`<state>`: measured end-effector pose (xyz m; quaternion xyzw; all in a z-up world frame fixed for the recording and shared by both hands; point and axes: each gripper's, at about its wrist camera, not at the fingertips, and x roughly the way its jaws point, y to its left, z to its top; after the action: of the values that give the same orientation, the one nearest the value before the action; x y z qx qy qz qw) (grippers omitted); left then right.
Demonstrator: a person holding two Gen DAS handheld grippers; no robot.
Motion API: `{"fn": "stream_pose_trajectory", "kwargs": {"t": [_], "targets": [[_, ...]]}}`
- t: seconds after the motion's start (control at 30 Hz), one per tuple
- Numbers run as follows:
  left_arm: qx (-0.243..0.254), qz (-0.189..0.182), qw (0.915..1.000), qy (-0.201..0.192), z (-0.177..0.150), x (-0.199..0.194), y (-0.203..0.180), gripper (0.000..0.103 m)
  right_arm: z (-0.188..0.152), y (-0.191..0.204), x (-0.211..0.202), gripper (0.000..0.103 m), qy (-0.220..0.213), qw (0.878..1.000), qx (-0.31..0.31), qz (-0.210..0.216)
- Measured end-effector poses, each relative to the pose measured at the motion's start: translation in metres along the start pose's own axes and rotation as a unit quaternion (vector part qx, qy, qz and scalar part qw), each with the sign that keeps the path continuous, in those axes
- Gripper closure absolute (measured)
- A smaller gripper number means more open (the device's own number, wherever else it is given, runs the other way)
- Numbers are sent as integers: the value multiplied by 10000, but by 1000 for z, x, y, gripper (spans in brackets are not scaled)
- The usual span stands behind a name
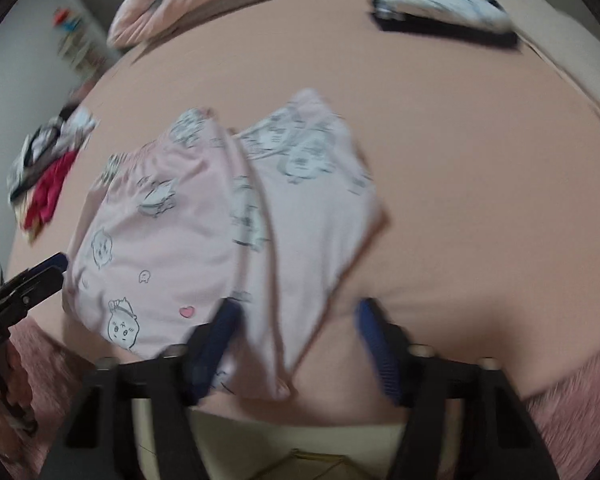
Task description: Fold clothes
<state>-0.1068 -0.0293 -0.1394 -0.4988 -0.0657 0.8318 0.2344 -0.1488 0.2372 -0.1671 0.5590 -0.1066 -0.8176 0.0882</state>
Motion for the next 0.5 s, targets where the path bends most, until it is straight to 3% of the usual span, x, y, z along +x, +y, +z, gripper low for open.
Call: {"fn": "stream_pose_trajectory", "kwargs": {"t": [0.07,0.17,0.23,0.37,0.43,0.5], "targets": [[-16,106,9999,-60,0,-4,3,53,11,4,0,80,23,9991,5,428],[-219,86,9993,-292,2,3,6,53,35,19,-3,80,-91,9953,-199,940],[-439,29,9980,-457,3,2,13,53,42,39,-8,80,-196,9934,-431,1045],[-799,-24,9947,-653,2,-5,28,53,45,107,-11,81,-210,9823,-1008,1567],[-873,-19,9939,-678,0,-7,32,53,34,144,3,81,-29,9797,-1314,1513],[-871,-47,9939,-680,-2,-8,31,53,27,154,7,81,-16,9814,-1409,1306]]}}
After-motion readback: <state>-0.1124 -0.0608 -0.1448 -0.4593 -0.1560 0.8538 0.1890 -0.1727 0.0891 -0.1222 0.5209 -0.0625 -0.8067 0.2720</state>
